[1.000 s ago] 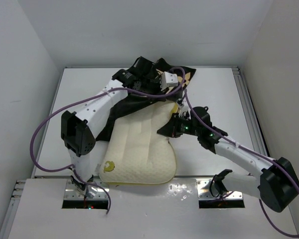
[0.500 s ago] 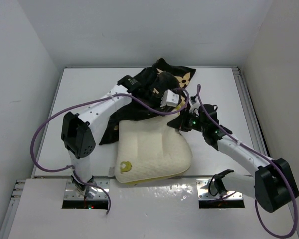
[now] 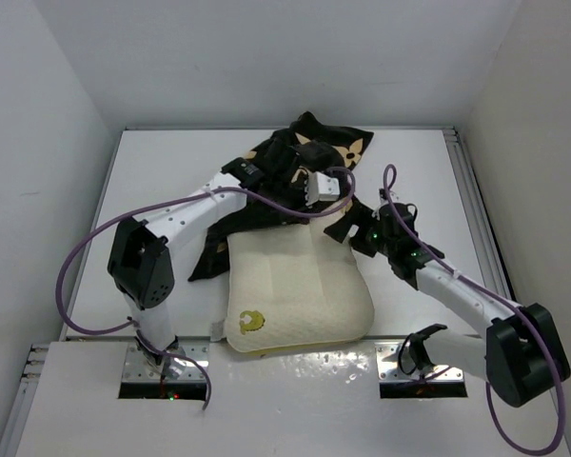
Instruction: Put the pillow into the pillowcase
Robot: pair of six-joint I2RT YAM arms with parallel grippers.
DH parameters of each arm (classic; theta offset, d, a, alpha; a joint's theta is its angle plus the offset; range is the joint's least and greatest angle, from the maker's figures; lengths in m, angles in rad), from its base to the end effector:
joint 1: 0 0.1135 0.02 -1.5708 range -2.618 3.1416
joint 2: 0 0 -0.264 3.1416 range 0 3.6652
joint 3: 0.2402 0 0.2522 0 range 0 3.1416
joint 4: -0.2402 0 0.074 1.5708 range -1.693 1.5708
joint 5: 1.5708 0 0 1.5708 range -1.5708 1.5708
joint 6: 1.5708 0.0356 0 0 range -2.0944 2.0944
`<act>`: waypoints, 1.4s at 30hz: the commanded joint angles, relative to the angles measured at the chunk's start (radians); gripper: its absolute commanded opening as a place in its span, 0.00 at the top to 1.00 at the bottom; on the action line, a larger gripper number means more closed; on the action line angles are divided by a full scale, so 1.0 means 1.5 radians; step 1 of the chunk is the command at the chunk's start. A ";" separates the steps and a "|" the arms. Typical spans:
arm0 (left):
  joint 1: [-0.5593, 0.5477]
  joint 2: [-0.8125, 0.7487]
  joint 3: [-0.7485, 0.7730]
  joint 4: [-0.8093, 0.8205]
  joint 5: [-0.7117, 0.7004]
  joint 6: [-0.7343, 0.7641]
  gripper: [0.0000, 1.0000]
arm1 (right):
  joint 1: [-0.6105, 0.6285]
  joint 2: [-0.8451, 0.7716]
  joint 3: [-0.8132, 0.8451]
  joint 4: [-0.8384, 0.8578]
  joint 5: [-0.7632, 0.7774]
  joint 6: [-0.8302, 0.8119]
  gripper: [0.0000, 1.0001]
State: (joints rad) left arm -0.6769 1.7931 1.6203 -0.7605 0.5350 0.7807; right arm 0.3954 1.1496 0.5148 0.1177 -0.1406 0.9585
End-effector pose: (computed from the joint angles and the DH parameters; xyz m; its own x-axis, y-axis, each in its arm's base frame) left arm 0.2943 -0.2598 0.3039 0.1007 0.6958 -0.7112 0.9917 -0.0129 0.1278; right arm 0.2194 0.0970 0.2035 -0.6663 0.5999 -0.4429 0.0895 0.6540 0.7512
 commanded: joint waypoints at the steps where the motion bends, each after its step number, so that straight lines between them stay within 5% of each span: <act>1: 0.007 -0.035 -0.021 0.043 -0.057 -0.105 0.73 | -0.003 -0.031 0.040 -0.045 0.048 -0.034 0.17; 4: 0.013 -0.038 -0.028 0.070 -0.070 -0.140 0.42 | -0.010 -0.074 0.036 -0.132 0.086 -0.064 0.01; 18: 0.073 -0.068 0.000 0.061 -0.184 -0.208 0.20 | -0.085 -0.272 0.094 -0.481 0.176 -0.185 0.01; 21: 0.100 -0.091 -0.013 0.043 -0.207 -0.204 0.01 | -0.085 -0.316 0.068 -0.508 0.175 -0.173 0.01; 27: 0.153 -0.166 -0.071 0.036 -0.222 -0.202 0.00 | -0.085 -0.397 0.038 -0.552 0.157 -0.142 0.03; 31: 0.196 -0.236 -0.149 0.052 -0.240 -0.210 0.00 | -0.085 -0.447 0.023 -0.576 0.130 -0.125 0.16; 37: 0.270 -0.339 -0.261 0.078 -0.234 -0.226 0.00 | -0.085 -0.514 0.030 -0.664 0.148 -0.108 0.03; 42: 0.320 -0.402 -0.341 0.090 -0.195 -0.244 0.00 | -0.085 -0.573 0.054 -0.731 0.152 -0.097 0.01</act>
State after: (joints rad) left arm -0.2260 1.2514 1.1427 -0.6743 0.2012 0.4446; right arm 0.2707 0.3286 0.5533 -0.9005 0.0742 0.7902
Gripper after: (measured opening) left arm 0.996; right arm 0.984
